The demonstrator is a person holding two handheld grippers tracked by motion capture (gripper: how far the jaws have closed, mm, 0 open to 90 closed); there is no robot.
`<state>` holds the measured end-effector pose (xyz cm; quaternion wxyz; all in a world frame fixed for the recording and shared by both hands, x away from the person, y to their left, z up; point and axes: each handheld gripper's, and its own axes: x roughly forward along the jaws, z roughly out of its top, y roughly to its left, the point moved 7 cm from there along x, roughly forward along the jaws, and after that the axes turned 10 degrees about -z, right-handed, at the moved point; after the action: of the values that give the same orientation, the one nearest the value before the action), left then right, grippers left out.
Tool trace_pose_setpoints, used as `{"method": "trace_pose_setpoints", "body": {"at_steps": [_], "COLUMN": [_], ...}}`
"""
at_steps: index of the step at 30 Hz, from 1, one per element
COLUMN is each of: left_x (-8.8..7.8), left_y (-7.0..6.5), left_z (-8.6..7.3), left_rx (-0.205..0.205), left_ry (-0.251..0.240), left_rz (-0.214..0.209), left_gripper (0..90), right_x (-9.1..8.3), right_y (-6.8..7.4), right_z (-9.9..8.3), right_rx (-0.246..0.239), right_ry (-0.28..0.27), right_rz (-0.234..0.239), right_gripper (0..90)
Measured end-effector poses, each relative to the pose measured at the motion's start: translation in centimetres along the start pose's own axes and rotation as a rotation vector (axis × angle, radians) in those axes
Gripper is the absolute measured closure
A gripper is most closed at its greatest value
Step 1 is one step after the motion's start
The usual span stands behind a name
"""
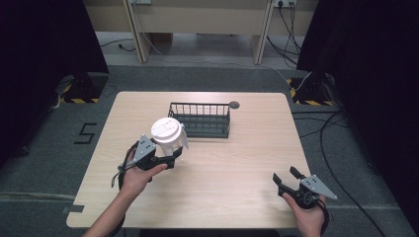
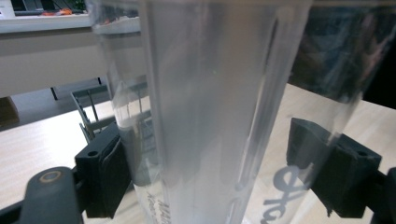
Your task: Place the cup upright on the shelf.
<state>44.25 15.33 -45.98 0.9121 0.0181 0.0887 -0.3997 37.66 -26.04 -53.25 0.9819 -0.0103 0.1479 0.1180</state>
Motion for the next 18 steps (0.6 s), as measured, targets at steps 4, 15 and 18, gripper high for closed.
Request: {"method": "trace_pose_setpoints", "body": {"at_steps": [4, 15, 18], "left_x": [0.6, 2.1, 2.5], "left_y": [0.4, 1.1, 1.3], "left_z": [1.0, 2.4, 2.8], "left_rx": [0.01, 0.014, 0.015], "left_ry": [-0.008, -0.016, -0.017], "left_rz": [0.007, 0.022, 0.026], "left_gripper": [16.9, 16.9, 16.9], "right_x": [0.0, 0.0, 0.0], "right_y": [0.0, -0.1, -0.1], "right_z": [0.0, 0.0, 0.0], "right_rx": [-0.001, -0.001, 0.0], "right_ry": [0.0, -0.001, 0.0], "right_rz": [0.0, 0.0, 0.001], "right_gripper": [26.6, 26.9, 27.0]}}
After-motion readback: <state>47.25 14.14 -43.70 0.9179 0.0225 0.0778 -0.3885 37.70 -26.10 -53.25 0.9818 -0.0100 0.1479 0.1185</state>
